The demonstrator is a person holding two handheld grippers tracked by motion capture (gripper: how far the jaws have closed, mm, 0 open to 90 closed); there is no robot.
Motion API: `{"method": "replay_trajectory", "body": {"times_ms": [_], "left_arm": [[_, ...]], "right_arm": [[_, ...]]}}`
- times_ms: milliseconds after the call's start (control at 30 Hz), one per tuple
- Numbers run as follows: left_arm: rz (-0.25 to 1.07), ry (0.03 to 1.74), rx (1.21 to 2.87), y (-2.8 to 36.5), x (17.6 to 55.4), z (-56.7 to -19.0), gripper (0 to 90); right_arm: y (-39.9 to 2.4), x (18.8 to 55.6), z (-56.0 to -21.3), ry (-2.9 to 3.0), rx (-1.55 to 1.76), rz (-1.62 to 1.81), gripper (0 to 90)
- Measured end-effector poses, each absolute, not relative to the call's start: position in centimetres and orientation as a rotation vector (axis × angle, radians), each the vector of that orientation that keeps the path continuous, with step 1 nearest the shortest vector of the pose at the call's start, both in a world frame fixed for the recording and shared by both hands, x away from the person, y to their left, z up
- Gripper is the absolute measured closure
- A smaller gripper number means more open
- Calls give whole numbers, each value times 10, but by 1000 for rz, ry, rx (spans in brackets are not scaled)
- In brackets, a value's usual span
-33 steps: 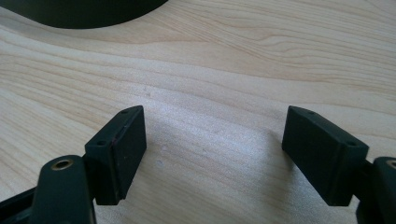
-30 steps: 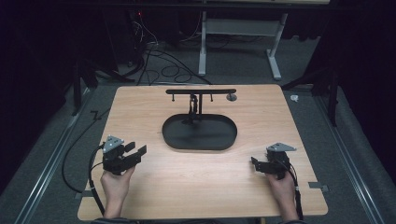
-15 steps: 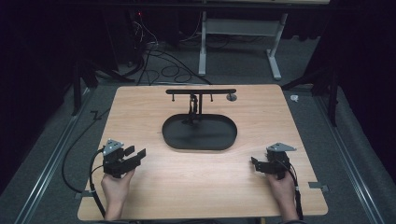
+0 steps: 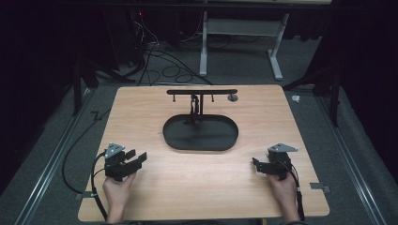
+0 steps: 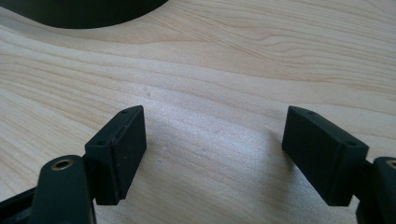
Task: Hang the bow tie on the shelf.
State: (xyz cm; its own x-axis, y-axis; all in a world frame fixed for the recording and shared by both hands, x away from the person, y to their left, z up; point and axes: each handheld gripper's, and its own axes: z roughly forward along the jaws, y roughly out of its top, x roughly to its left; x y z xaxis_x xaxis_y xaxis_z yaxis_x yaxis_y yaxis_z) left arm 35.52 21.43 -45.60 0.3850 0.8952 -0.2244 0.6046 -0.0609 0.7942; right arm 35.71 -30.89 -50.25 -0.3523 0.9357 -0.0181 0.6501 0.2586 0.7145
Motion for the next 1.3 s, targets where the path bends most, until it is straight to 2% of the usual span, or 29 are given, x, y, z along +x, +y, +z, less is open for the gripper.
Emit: {"method": "replay_trajectory", "body": {"times_ms": [800, 1233, 1300], "left_arm": [[425, 1367, 1846, 204, 358, -487, 464], [509, 1383, 1901, 194, 361, -503, 439], [581, 1356, 1927, 190, 359, -507, 430]], "right_arm": [[-309, 357, -502, 2094, 1436, 865, 229], [-309, 357, -502, 2094, 1436, 865, 229], [-309, 357, -503, 2094, 1436, 865, 229]]}}
